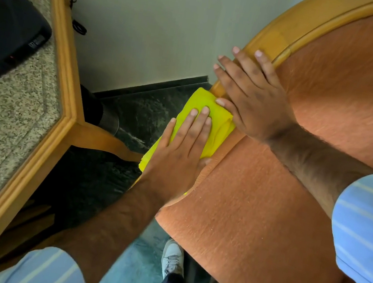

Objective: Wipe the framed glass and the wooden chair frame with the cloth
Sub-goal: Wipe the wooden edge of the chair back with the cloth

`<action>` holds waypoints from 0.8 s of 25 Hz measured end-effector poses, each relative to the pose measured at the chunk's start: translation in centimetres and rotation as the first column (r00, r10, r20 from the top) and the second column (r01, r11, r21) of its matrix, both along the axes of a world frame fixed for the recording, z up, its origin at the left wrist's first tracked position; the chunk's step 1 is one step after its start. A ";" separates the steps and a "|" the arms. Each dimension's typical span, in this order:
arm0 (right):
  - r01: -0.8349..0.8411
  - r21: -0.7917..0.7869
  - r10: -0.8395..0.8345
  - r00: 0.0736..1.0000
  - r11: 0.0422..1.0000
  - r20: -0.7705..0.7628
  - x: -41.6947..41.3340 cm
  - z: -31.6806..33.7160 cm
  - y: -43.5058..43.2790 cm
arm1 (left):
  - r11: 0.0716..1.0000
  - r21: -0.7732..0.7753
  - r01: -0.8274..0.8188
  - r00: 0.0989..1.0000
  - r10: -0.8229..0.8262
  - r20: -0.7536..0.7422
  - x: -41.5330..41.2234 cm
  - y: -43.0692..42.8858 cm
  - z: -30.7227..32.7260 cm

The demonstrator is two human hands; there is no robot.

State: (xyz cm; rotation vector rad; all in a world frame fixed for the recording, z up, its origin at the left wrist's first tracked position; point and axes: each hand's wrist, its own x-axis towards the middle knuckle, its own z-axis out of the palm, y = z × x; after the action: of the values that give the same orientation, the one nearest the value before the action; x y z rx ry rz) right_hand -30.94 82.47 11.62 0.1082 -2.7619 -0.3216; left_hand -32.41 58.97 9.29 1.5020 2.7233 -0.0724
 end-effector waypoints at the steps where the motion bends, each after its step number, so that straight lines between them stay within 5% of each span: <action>1: -0.001 -0.003 0.001 1.000 1.000 0.005 -0.1 0.1 -0.1 | 1.000 -0.006 -0.003 1.000 0.003 0.019 0.2 -0.6 0.0; 9: 0.044 -0.059 -0.038 0.994 0.997 0.102 0.3 0.6 -0.4 | 0.981 -0.179 0.079 0.988 -0.054 0.142 3.7 -9.9 1.3; 11: 0.094 -0.133 -0.076 0.988 0.987 0.138 0.7 1.7 -1.3 | 0.994 -0.082 0.073 0.964 -0.050 0.260 3.2 -9.2 2.5; 13: 0.236 -0.411 -0.210 0.972 0.880 0.107 2.2 2.5 -3.8 | 0.973 0.187 -0.139 0.864 0.027 0.504 1.8 -7.7 3.7; 14: 0.293 -0.634 -0.310 0.947 0.715 0.088 3.5 2.5 -6.2 | 0.901 0.296 -0.318 0.813 0.098 0.574 0.6 -6.9 4.2; 15: 0.332 -0.841 -0.432 0.892 0.427 0.133 5.2 2.4 -9.4 | 0.822 0.321 -0.470 0.758 0.189 0.625 -1.0 -5.7 4.8; 16: 0.332 -0.943 -0.529 0.806 0.031 0.266 6.8 2.3 -13.2 | 0.772 0.251 -0.585 0.671 0.286 0.684 -2.5 -4.4 5.4; 17: 0.300 -0.886 -0.540 0.708 -0.353 0.455 8.0 2.2 -16.8 | 0.762 0.116 -0.638 0.561 0.356 0.748 -3.8 -3.3 5.9; 18: 0.290 -0.724 -0.436 0.640 -0.625 0.633 9.1 2.1 -19.8 | 0.785 -0.020 -0.620 0.504 0.417 0.756 -4.5 -2.2 6.1; 19: 0.341 -0.556 -0.268 0.615 -0.758 0.742 9.7 1.7 -22.4 | 0.816 -0.120 -0.566 0.520 0.466 0.716 -5.0 -1.4 6.2; 20: 0.412 -0.455 -0.128 0.615 -0.789 0.778 10.3 1.2 -24.4 | 0.837 -0.166 -0.521 0.582 0.491 0.649 -5.1 -0.9 6.2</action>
State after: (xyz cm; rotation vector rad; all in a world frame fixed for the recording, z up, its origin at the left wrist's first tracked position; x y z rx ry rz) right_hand -20.66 58.09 12.77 -1.7744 -1.4004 2.3045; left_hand -37.51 58.09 15.52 0.4955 2.3889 0.4596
